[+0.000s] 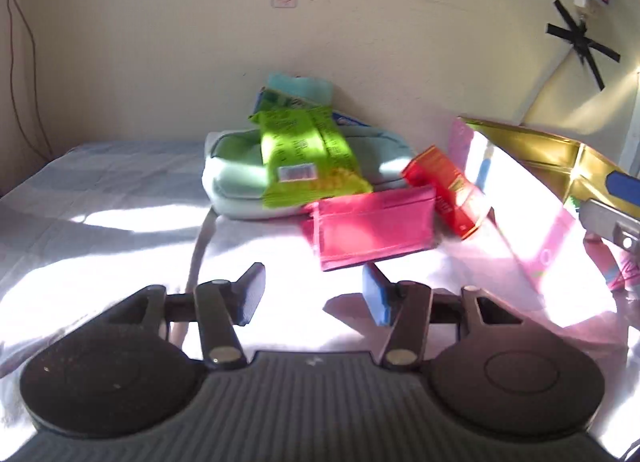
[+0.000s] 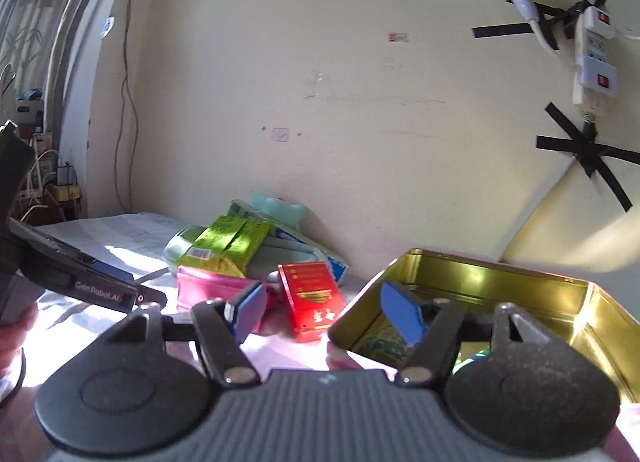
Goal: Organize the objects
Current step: 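Grasp the pink pouch with the left gripper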
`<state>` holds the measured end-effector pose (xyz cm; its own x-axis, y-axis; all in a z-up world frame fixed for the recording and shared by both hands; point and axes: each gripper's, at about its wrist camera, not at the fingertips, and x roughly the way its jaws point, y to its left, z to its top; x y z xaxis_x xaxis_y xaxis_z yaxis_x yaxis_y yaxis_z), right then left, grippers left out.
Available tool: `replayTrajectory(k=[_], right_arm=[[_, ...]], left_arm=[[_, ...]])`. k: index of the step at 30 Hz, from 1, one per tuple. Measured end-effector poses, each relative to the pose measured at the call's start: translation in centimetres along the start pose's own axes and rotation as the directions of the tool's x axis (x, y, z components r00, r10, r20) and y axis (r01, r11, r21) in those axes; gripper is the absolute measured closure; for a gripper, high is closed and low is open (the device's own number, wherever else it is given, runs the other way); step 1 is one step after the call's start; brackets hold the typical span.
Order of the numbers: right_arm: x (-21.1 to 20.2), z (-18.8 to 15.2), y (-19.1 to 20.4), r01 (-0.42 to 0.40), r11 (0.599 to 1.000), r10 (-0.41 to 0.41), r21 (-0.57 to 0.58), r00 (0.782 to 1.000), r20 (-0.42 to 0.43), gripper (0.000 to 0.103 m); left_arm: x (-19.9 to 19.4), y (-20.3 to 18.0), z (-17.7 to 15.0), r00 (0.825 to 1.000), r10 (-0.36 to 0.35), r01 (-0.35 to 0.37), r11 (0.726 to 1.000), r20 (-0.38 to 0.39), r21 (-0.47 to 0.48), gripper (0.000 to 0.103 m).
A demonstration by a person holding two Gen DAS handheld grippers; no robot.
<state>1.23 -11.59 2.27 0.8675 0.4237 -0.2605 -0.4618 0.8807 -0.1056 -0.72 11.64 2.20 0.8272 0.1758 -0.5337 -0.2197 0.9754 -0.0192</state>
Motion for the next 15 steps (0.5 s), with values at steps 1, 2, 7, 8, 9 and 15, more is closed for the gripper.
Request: replayTrajectory(k=[1, 2, 7, 8, 9, 15], right_arm=[[0.6, 0.2, 1.3, -0.033, 0.999, 0.032, -0.026, 0.999, -0.026, 0.037], [1.3, 0.5, 2.4, -0.062, 0.997, 0.059, -0.043, 0.997, -0.058, 0.038], [6.4, 1.8, 6.8, -0.101, 0.984, 0.078, -0.144, 0.985, -0.154, 0.046], [7.8, 2.1, 7.5, -0.088, 0.981, 0.055, -0.176, 0.982, -0.181, 0.048], [9.1, 2.2, 8.0, -0.082, 0.976, 0.039, -0.202, 0.977, -0.210, 0.048], [14.8, 1.7, 8.6, -0.126, 0.944, 0.007, -0.305, 0.931, -0.364, 0.033]], left_arm=[[0.1, 1.2, -0.5, 1.000, 0.017, -0.017, 0.999, -0.009, -0.027, 0.048], [0.2, 2.3, -0.9, 0.999, 0.035, -0.036, 0.998, -0.012, -0.055, 0.048], [-0.5, 5.8, -1.5, 0.998, 0.049, -0.040, 0.982, 0.042, -0.183, 0.047], [-0.6, 6.0, -1.5, 0.998, 0.048, -0.038, 0.980, 0.046, -0.196, 0.047], [-0.5, 6.2, -1.5, 0.998, 0.035, -0.025, 0.978, 0.047, -0.208, 0.047], [-1.1, 5.1, -1.7, 0.996, 0.019, 0.000, 0.982, 0.093, -0.191, 0.045]])
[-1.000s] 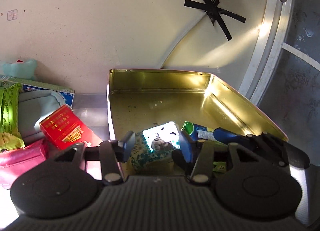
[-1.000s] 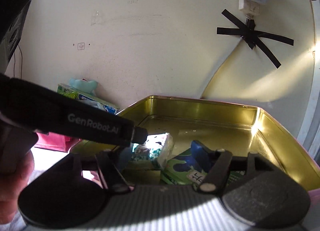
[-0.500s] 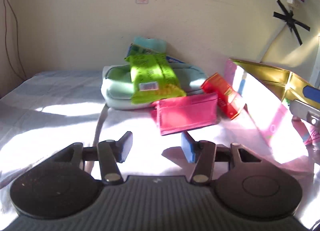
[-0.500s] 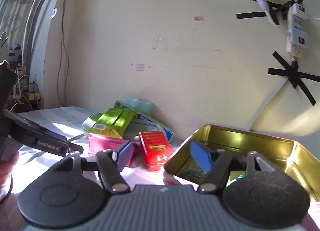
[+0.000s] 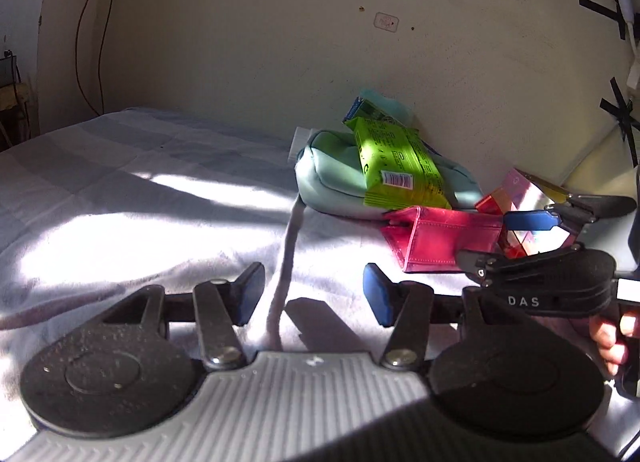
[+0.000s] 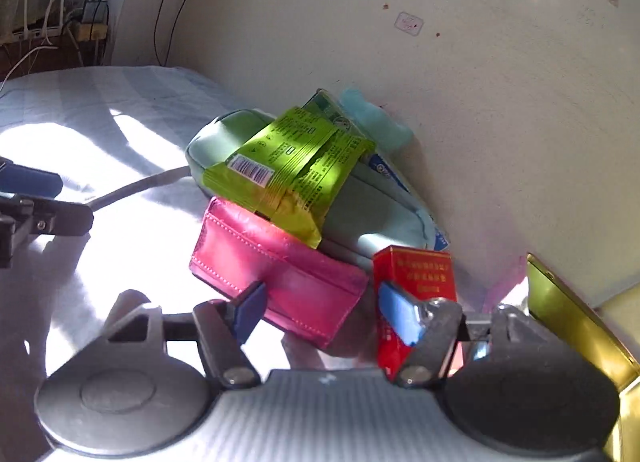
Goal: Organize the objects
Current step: 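Grasp the pink pouch with the left gripper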
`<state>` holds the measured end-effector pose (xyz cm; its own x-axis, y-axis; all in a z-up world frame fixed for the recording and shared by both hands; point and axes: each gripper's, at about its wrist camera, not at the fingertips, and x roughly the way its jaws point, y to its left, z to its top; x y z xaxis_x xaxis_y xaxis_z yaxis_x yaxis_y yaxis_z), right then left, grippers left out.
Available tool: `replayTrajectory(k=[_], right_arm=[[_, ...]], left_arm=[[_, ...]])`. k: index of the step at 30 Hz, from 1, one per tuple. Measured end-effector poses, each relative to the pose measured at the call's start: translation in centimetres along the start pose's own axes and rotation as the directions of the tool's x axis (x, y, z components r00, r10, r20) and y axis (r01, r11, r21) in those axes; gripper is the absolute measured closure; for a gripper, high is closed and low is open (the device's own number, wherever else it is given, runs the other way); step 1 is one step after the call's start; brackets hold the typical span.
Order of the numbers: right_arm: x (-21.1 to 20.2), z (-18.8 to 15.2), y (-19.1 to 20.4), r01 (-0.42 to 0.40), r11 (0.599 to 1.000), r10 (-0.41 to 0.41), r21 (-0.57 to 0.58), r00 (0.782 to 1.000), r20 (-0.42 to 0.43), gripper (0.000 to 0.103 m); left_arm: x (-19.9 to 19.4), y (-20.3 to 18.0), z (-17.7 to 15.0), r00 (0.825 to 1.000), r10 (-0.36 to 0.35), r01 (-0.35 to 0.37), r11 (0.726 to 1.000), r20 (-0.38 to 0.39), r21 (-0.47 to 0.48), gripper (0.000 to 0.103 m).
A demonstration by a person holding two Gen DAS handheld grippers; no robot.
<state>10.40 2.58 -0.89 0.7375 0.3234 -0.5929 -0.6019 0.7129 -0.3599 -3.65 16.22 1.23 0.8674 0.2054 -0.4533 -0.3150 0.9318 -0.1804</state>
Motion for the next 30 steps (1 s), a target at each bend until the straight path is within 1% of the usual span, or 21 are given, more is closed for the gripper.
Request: replayTrajectory(k=[1, 2, 3, 4, 5, 6, 7, 9, 11, 14, 16, 19, 21, 22, 24, 26, 27, 29, 30], right_arm=[[0.5, 0.0, 0.3, -0.034, 0.999, 0.033, -0.018, 0.999, -0.027, 0.035], [0.4, -0.3, 0.8, -0.026, 0.999, 0.026, -0.026, 0.999, -0.020, 0.038], [0.2, -0.4, 1.1, -0.035, 0.999, 0.034, -0.041, 0.999, -0.026, 0.044], [0.0, -0.4, 1.3, -0.068, 0.997, 0.067, -0.047, 0.997, -0.040, 0.065], [-0.5, -0.5, 1.5, -0.105, 0.994, 0.103, -0.042, 0.993, -0.051, 0.079], [-1.0, -0.8, 2.0, -0.121, 0.991, 0.118, -0.052, 0.992, -0.051, 0.082], [-1.4, -1.1, 2.6, -0.116, 0.990, 0.113, -0.079, 0.993, -0.041, 0.084], [-2.5, -1.8, 3.7, -0.112, 0.987, 0.111, -0.115, 0.994, -0.019, 0.085], [-3.4, -2.3, 4.0, -0.133, 0.987, 0.134, -0.095, 0.991, -0.004, 0.086], [-4.2, -3.2, 3.7, -0.145, 0.989, 0.145, -0.023, 0.989, 0.014, 0.085], [-4.6, -3.8, 3.1, -0.151, 0.987, 0.150, 0.047, 0.988, 0.028, 0.084], [-4.7, -4.5, 2.0, -0.184, 0.971, 0.180, 0.150, 0.983, 0.043, 0.083], [-4.6, -4.6, 1.5, -0.192, 0.963, 0.186, 0.188, 0.981, 0.050, 0.080], [-4.7, -4.7, 1.4, -0.197, 0.959, 0.190, 0.204, 0.980, 0.054, 0.078], [-5.0, -4.9, 1.3, -0.208, 0.952, 0.198, 0.226, 0.978, 0.067, 0.076], [-5.3, -4.9, 1.2, -0.219, 0.944, 0.206, 0.247, 0.975, 0.080, 0.074], [-5.3, -5.0, 1.2, -0.225, 0.941, 0.211, 0.251, 0.974, 0.080, 0.074], [-5.0, -4.8, 1.3, -0.235, 0.940, 0.222, 0.248, 0.972, 0.079, 0.074], [-5.0, -4.8, 1.3, -0.241, 0.938, 0.227, 0.248, 0.970, 0.083, 0.074]], left_arm=[[0.0, -0.1, 0.0, 1.000, -0.001, 0.001, 1.000, 0.005, -0.002, 0.042], [-0.2, -0.1, -0.1, 1.000, -0.001, 0.001, 1.000, 0.010, -0.008, 0.041], [-0.2, 0.0, -0.1, 1.000, -0.003, 0.003, 1.000, 0.013, -0.017, 0.041], [-0.2, 0.1, -0.1, 1.000, -0.005, 0.005, 1.000, 0.012, -0.030, 0.041], [-0.2, 0.2, -0.1, 1.000, -0.008, 0.009, 0.999, 0.011, -0.045, 0.041], [-0.2, 0.4, 0.0, 1.000, -0.012, 0.012, 0.998, 0.010, -0.065, 0.041], [-0.2, 0.7, 0.0, 1.000, -0.015, 0.016, 0.996, 0.009, -0.085, 0.040], [-0.2, 1.2, 0.1, 1.000, -0.024, 0.025, 0.991, 0.010, -0.131, 0.040], [-0.1, 1.6, 0.1, 0.999, -0.032, 0.033, 0.985, 0.006, -0.169, 0.040], [0.0, 1.6, 0.1, 0.999, -0.044, 0.042, 0.979, -0.005, -0.198, 0.040], [0.1, 1.3, 0.1, 0.999, -0.045, 0.043, 0.981, -0.006, -0.191, 0.040], [0.1, 0.9, 0.1, 0.999, -0.045, 0.044, 0.984, -0.006, -0.175, 0.040], [0.3, 0.9, 0.2, 0.999, -0.051, 0.047, 0.984, -0.019, -0.174, 0.038], [0.4, 1.0, 0.3, 0.998, -0.056, 0.050, 0.982, -0.027, -0.179, 0.034], [0.6, 1.2, 0.5, 0.997, -0.066, 0.058, 0.979, -0.037, -0.194, 0.032], [0.9, 1.6, 1.0, 0.995, -0.093, 0.081, 0.973, -0.044, -0.217, 0.031], [1.1, 1.9, 1.3, 0.992, -0.119, 0.105, 0.969, -0.049, -0.224, 0.031], [1.5, 2.0, 2.2, 0.985, -0.163, 0.147, 0.965, -0.057, -0.216, 0.030], [1.6, 2.0, 2.6, 0.983, -0.172, 0.157, 0.965, -0.056, -0.208, 0.030]])
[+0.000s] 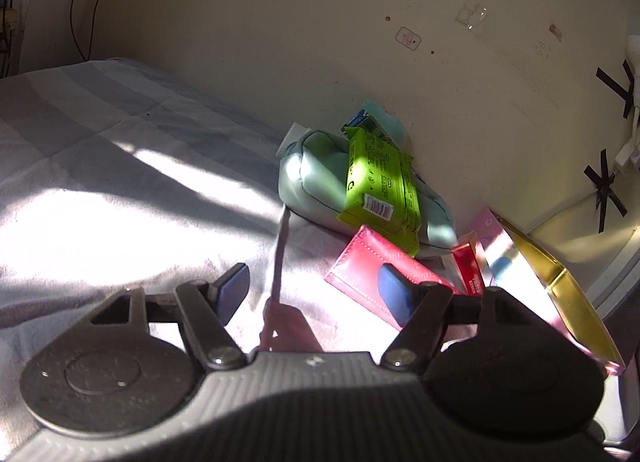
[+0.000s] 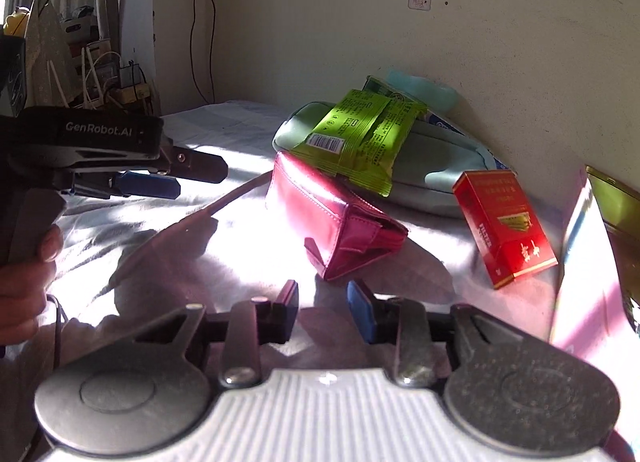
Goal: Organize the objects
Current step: 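Grasp the pink pouch with the left gripper, then lower the pink pouch into the pink tin and open the left gripper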
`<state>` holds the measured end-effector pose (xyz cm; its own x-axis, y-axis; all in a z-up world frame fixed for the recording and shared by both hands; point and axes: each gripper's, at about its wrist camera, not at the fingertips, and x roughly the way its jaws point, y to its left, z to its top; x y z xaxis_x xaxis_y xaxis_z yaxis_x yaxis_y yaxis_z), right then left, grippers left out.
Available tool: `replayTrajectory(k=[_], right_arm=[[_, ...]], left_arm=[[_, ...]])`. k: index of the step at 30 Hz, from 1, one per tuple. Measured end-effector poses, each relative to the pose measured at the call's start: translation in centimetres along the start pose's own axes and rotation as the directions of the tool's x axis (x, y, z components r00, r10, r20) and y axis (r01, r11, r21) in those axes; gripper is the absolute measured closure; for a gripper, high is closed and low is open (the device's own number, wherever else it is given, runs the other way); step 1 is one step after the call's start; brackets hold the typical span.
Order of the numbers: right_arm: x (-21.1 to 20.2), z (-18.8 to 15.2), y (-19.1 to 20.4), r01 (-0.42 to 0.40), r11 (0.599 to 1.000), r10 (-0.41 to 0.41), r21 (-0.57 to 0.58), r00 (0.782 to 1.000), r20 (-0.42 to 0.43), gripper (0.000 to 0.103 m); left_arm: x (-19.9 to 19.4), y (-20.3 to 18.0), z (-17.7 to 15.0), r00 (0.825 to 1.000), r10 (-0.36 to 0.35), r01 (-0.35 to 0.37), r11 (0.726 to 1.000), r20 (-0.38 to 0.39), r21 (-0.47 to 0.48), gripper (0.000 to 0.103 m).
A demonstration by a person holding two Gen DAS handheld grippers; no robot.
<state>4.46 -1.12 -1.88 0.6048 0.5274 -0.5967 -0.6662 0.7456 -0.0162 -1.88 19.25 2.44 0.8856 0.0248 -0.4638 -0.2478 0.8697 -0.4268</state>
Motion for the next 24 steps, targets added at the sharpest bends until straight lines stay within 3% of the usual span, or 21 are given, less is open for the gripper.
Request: replayTrajectory(k=[3, 5, 10, 12, 13, 14, 16, 20, 24], right_arm=[[0.0, 0.1, 0.0, -0.014, 1.000, 0.014, 0.020, 1.000, 0.010, 0.072], [0.2, 0.3, -0.1, -0.017, 0.999, 0.016, 0.034, 1.000, 0.011, 0.070], [1.3, 1.3, -0.3, 0.006, 0.999, -0.007, 0.039, 1.000, 0.015, 0.069], [2.2, 1.8, -0.6, -0.011, 0.998, 0.011, 0.062, 1.000, 0.007, 0.069], [2.6, 2.0, -0.8, -0.017, 0.997, 0.017, 0.073, 1.000, 0.003, 0.069], [2.9, 2.1, -0.8, -0.025, 0.996, 0.025, 0.081, 1.000, -0.002, 0.071], [2.7, 1.9, -0.9, -0.016, 0.995, 0.017, 0.096, 1.000, -0.004, 0.074], [0.5, 0.9, -0.7, -0.014, 0.997, 0.012, 0.080, 1.000, 0.024, 0.079], [-2.7, 0.5, -0.2, 0.043, 0.998, -0.047, 0.035, 0.994, 0.103, 0.079]], left_arm=[[1.0, -0.6, 1.5, 0.997, -0.068, 0.070, 0.997, -0.032, 0.037, 0.027], [1.7, -1.3, 2.1, 0.994, -0.098, 0.100, 0.994, -0.040, 0.054, 0.018], [4.9, -2.7, 2.6, 0.995, -0.076, 0.083, 0.992, -0.072, 0.096, 0.018], [6.2, -2.8, 2.2, 0.986, -0.110, 0.119, 0.991, -0.122, 0.068, 0.022], [6.6, -3.0, 1.8, 0.979, -0.138, 0.148, 0.988, -0.151, 0.055, 0.032], [6.5, -3.4, 1.3, 0.979, -0.139, 0.150, 0.987, -0.150, 0.060, 0.031], [5.5, -4.5, 0.5, 0.988, -0.108, 0.121, 0.986, -0.111, 0.113, 0.031], [2.9, -4.9, 0.0, 0.986, -0.135, 0.143, 0.987, -0.098, 0.080, 0.040], [0.2, -7.1, 0.0, 0.984, -0.173, 0.177, 0.979, -0.044, 0.102, 0.041]])
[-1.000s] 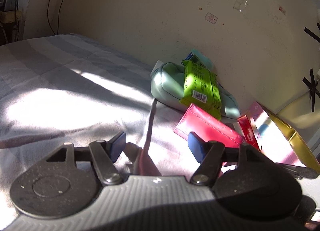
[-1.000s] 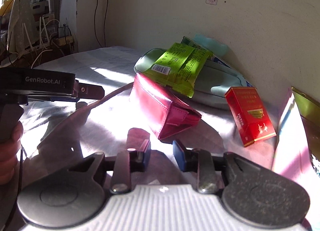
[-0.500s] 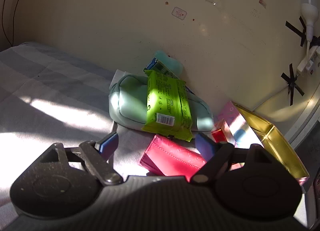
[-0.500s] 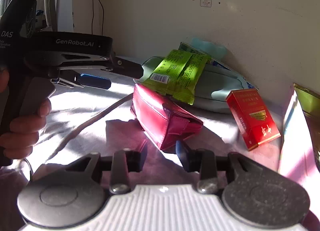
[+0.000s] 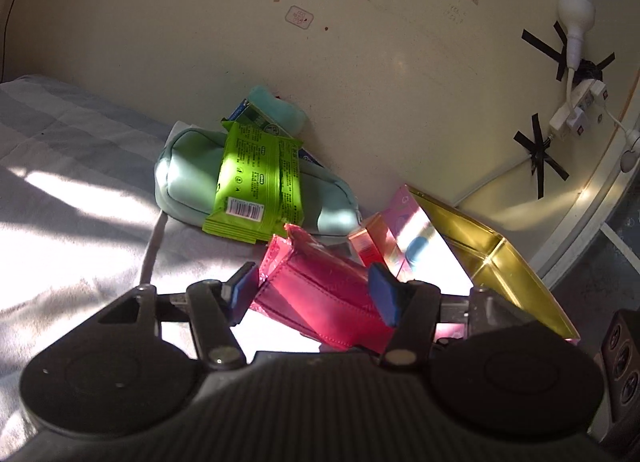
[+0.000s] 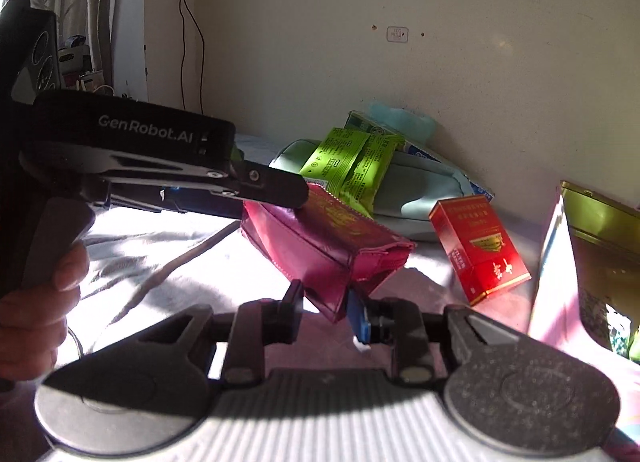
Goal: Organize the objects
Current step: 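Lower the pink pouch into the pink tin and open the left gripper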
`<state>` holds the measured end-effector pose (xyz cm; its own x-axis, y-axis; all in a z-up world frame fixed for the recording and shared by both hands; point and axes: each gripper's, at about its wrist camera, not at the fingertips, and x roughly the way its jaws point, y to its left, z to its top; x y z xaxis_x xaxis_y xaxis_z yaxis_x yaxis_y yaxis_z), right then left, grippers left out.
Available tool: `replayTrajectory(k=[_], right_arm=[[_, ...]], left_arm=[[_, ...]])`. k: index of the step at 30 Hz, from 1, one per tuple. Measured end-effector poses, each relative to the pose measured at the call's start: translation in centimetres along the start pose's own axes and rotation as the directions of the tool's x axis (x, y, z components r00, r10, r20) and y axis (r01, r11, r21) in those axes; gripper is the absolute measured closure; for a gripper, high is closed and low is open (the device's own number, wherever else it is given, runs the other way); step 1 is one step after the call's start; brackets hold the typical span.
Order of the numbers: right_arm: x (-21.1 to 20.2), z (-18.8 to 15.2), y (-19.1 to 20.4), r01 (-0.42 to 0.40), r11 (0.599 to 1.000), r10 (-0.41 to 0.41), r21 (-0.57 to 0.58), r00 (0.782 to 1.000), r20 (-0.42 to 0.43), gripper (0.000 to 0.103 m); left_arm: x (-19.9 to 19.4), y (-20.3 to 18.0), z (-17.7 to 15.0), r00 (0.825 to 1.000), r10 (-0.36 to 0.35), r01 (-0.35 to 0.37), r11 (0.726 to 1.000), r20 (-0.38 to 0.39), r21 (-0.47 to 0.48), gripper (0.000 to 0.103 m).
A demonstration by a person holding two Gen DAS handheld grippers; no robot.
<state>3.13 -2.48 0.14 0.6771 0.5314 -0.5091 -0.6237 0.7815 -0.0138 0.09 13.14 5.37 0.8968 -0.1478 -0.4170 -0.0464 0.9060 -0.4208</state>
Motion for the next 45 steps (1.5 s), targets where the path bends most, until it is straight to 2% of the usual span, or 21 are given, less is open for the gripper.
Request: replayTrajectory(k=[3, 6, 10, 15, 19, 21, 22, 23, 24, 27, 29, 34, 37, 41, 45], right_arm=[[-2.7, 0.2, -0.2, 0.043, 0.999, -0.042, -0.020, 0.996, 0.078, 0.079], [-5.3, 0.1, -0.9, 0.141, 0.989, -0.131, -0.050, 0.978, 0.160, 0.079], [-7.4, -0.3, -3.5, 0.235, 0.971, -0.224, -0.031, 0.953, 0.203, 0.079], [-9.1, -1.1, -8.7, 0.326, 0.944, -0.330, 0.053, 0.920, 0.210, 0.079], [-8.9, -1.6, -12.5, 0.402, 0.910, -0.414, 0.101, 0.888, 0.201, 0.079], [-8.4, -1.9, -14.5, 0.444, 0.883, -0.467, 0.151, 0.863, 0.191, 0.079], [-8.0, -2.1, -15.2, 0.475, 0.861, -0.504, 0.180, 0.844, 0.181, 0.079], [-7.9, -2.4, -15.7, 0.514, 0.833, -0.546, 0.202, 0.822, 0.161, 0.073], [-7.5, -2.7, -16.5, 0.535, 0.820, -0.564, 0.203, 0.816, 0.130, 0.069], [-7.6, -3.2, -17.5, 0.535, 0.814, -0.567, 0.226, 0.817, 0.107, 0.064], [-7.9, -3.2, -17.4, 0.539, 0.809, -0.574, 0.234, 0.810, 0.121, 0.056], [-8.3, -3.6, -16.3, 0.518, 0.819, -0.559, 0.247, 0.817, 0.141, 0.055], [-8.8, -3.5, -15.8, 0.505, 0.822, -0.555, 0.265, 0.815, 0.169, 0.055], [-9.9, -3.3, -15.2, 0.460, 0.832, -0.530, 0.312, 0.824, 0.201, 0.055], [-10.5, -2.8, -13.7, 0.393, 0.866, -0.470, 0.311, 0.850, 0.236, 0.055]], left_arm=[[-0.8, -2.6, 0.8, 0.999, -0.031, 0.029, 0.999, 0.040, 0.046, 0.041], [-0.8, -5.8, 1.8, 0.994, -0.088, 0.082, 0.991, 0.062, 0.103, 0.041], [1.2, -10.2, 2.2, 0.988, -0.142, 0.130, 0.976, 0.056, 0.174, 0.041], [4.9, -15.2, 2.2, 0.977, -0.211, 0.200, 0.950, 0.020, 0.239, 0.041], [8.4, -18.2, 2.2, 0.970, -0.241, 0.231, 0.927, 0.000, 0.295, 0.041], [10.3, -19.3, 2.2, 0.970, -0.244, 0.237, 0.918, -0.021, 0.317, 0.040], [11.2, -19.9, 1.9, 0.973, -0.229, 0.227, 0.916, -0.033, 0.332, 0.037], [11.9, -20.4, 1.7, 0.978, -0.206, 0.207, 0.915, -0.041, 0.347, 0.030], [12.3, -20.7, 1.4, 0.982, -0.184, 0.186, 0.914, -0.040, 0.361, 0.029], [12.1, -20.3, 0.7, 0.984, -0.175, 0.174, 0.912, -0.033, 0.372, 0.029], [11.5, -19.6, 0.4, 0.985, -0.170, 0.169, 0.909, -0.032, 0.381, 0.024], [8.4, -16.5, 0.7, 0.988, -0.151, 0.129, 0.907, 0.021, 0.402, 0.023], [6.0, -13.6, 1.0, 0.990, -0.127, 0.094, 0.910, 0.056, 0.403, 0.023], [3.5, -9.2, 0.8, 0.994, -0.051, 0.007, 0.909, 0.095, 0.418, 0.022], [2.4, -4.5, 0.6, 0.993, 0.067, -0.101, 0.909, 0.097, 0.404, 0.021]])
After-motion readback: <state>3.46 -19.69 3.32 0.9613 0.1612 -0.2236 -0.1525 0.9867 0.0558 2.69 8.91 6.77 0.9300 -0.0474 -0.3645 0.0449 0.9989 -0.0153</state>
